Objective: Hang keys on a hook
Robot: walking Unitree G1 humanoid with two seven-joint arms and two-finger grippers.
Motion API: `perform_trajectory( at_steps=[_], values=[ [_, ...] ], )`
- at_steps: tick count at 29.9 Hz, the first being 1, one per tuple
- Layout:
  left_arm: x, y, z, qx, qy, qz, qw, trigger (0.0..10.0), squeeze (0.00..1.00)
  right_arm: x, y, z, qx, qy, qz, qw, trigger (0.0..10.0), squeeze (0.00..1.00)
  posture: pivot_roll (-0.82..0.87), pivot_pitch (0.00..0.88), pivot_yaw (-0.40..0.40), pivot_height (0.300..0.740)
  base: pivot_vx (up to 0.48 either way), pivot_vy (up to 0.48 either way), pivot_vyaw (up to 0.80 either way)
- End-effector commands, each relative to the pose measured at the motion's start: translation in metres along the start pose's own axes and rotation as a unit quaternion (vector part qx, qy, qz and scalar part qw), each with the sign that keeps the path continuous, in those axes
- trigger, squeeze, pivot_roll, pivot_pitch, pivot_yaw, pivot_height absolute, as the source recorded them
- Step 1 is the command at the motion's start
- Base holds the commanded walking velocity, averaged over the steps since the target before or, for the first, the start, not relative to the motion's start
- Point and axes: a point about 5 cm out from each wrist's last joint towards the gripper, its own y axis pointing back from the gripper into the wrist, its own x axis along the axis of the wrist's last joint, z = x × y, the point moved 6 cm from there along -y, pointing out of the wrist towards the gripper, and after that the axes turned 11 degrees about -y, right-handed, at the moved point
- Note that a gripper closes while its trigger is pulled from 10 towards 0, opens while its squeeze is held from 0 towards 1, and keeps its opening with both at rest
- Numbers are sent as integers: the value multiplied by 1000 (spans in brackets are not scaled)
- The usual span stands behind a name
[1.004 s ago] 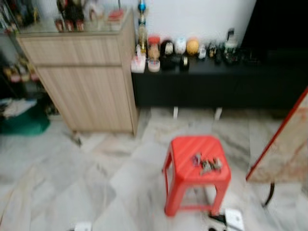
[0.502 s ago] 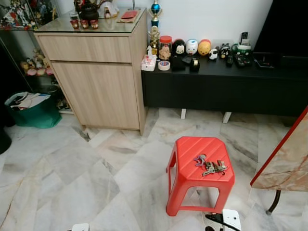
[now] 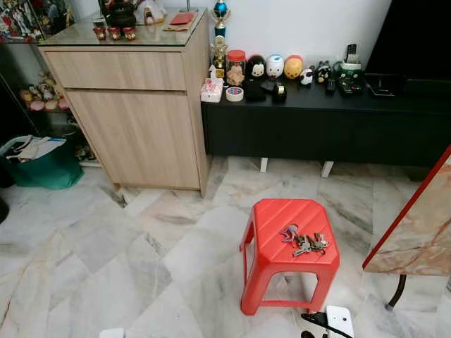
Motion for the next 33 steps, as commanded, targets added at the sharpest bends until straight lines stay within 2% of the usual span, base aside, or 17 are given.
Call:
perform_trajectory(
  at_steps=[1, 10, 15, 19, 28, 30, 33],
  values=[
    [0, 0, 1, -2, 4, -1, 1000, 10000, 0, 3, 0, 1, -3, -8, 4, 1000, 10000, 0, 26, 0, -29, 740, 0, 0, 0],
    [23, -7, 28, -14, 1, 12, 1000, 10000, 0, 4, 0, 0, -1, -7, 5, 1000, 10000, 0, 29, 0, -29, 740, 148, 0, 0],
    [27, -8, 43, -21, -2, 14, 1000, 10000, 0, 4, 0, 0, -1, -8, 6, 1000, 10000, 0, 28, 0, -30, 740, 300, 0, 0],
    [28, -8, 48, -24, -4, 14, 1000, 10000, 0, 4, 0, 0, -1, -7, 6, 1000, 10000, 0, 25, 0, -27, 740, 314, 0, 0],
    [30, -9, 42, -20, -9, 15, 1000, 10000, 0, 6, -1, -4, 17, 42, 3, 999, 10000, 0, 15, 0, -18, 740, 317, 0, 0],
    [28, -8, 22, -10, -10, 13, 1000, 10000, 0, 8, -1, -6, 21, 57, 5, 998, 10000, 0, 16, 0, -17, 740, 315, 0, 0],
    [29, -8, 19, -8, -9, 14, 1000, 10000, 0, 8, -1, -7, 24, 72, 2, 997, 10000, 0, 15, 0, -16, 740, 316, 0, 0]
  ],
)
